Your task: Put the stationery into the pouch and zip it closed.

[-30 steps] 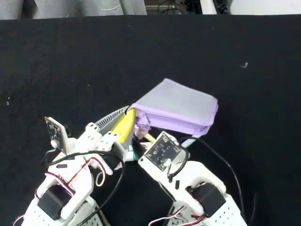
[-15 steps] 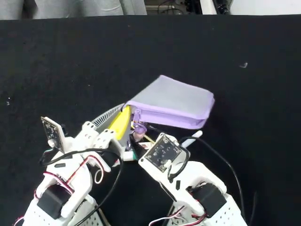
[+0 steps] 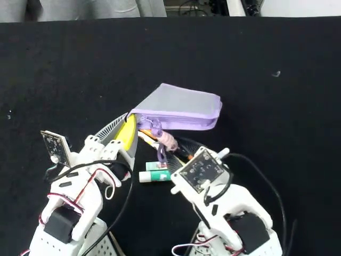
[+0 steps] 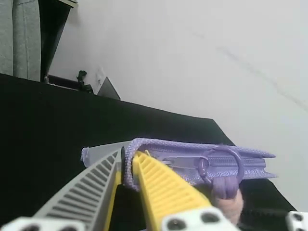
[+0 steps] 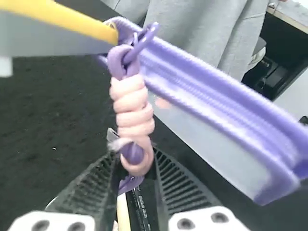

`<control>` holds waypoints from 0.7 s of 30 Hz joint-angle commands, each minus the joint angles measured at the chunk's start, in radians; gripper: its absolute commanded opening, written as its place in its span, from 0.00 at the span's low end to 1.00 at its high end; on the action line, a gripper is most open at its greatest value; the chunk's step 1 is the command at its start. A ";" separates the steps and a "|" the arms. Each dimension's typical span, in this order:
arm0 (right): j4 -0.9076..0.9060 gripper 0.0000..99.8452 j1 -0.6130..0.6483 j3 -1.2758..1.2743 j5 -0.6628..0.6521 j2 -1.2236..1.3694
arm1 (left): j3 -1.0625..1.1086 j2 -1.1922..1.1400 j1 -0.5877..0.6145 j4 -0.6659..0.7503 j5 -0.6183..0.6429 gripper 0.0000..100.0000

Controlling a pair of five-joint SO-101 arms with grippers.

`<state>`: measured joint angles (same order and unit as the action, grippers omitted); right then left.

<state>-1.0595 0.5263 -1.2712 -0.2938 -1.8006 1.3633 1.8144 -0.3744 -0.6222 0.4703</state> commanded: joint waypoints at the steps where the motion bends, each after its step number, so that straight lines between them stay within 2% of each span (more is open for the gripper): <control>1: -0.028 0.01 -0.060 0.102 -0.037 -0.104 | -0.007 0.009 0.015 0.023 -0.021 0.03; 4: -0.066 0.01 -0.163 0.177 -0.035 -0.097 | 0.005 0.009 0.044 0.031 -0.044 0.03; 9: -0.089 0.01 -0.302 0.222 -0.041 -0.096 | 0.068 0.009 0.105 0.138 -0.044 0.03; 12: -0.089 0.01 -0.351 0.236 -0.043 -0.096 | 0.094 0.009 0.110 0.176 -0.044 0.03; 21: -0.083 0.01 -0.506 0.259 -0.098 -0.096 | 0.099 0.009 0.111 0.178 -0.044 0.03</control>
<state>-1.1469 0.1013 -1.0641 -0.3705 -1.8006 1.4722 1.8128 -0.2839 -0.4826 0.4381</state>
